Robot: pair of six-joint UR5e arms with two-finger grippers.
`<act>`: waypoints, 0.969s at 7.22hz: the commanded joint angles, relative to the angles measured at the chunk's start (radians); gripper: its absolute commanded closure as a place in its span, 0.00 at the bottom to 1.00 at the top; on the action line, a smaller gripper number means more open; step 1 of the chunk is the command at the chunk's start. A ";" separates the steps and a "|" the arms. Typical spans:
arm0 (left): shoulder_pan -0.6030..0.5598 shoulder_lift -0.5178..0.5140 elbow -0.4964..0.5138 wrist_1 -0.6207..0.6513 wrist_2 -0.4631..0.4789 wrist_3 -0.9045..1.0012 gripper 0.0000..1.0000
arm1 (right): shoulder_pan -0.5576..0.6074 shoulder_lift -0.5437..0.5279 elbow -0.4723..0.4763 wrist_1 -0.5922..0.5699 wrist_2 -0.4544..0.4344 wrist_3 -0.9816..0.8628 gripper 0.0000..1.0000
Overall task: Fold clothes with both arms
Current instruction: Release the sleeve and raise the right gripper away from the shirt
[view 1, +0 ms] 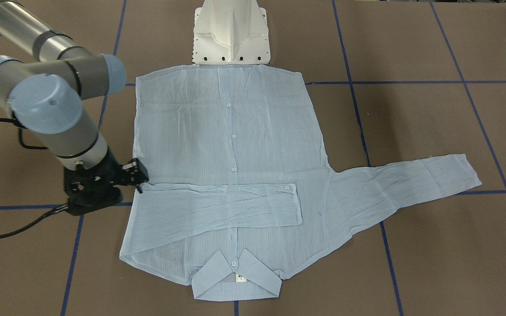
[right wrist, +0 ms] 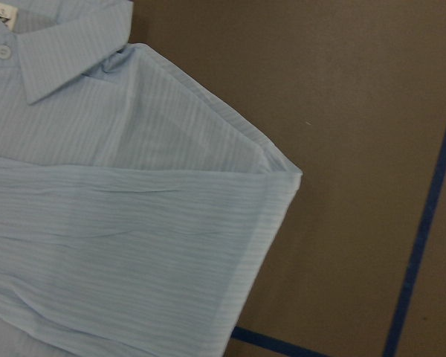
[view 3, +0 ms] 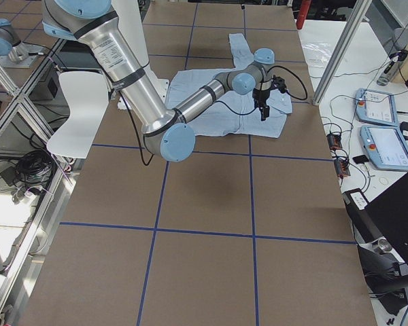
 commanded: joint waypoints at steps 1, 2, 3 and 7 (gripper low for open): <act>0.110 0.035 0.006 -0.111 0.092 -0.142 0.03 | 0.137 -0.130 0.047 -0.004 0.129 -0.168 0.00; 0.125 0.037 0.020 -0.117 0.095 -0.158 0.03 | 0.174 -0.173 0.082 -0.004 0.159 -0.200 0.00; 0.135 0.035 0.067 -0.169 0.117 -0.161 0.03 | 0.177 -0.214 0.114 -0.004 0.160 -0.215 0.00; 0.239 0.014 0.127 -0.229 0.121 -0.159 0.03 | 0.177 -0.233 0.153 -0.022 0.162 -0.216 0.00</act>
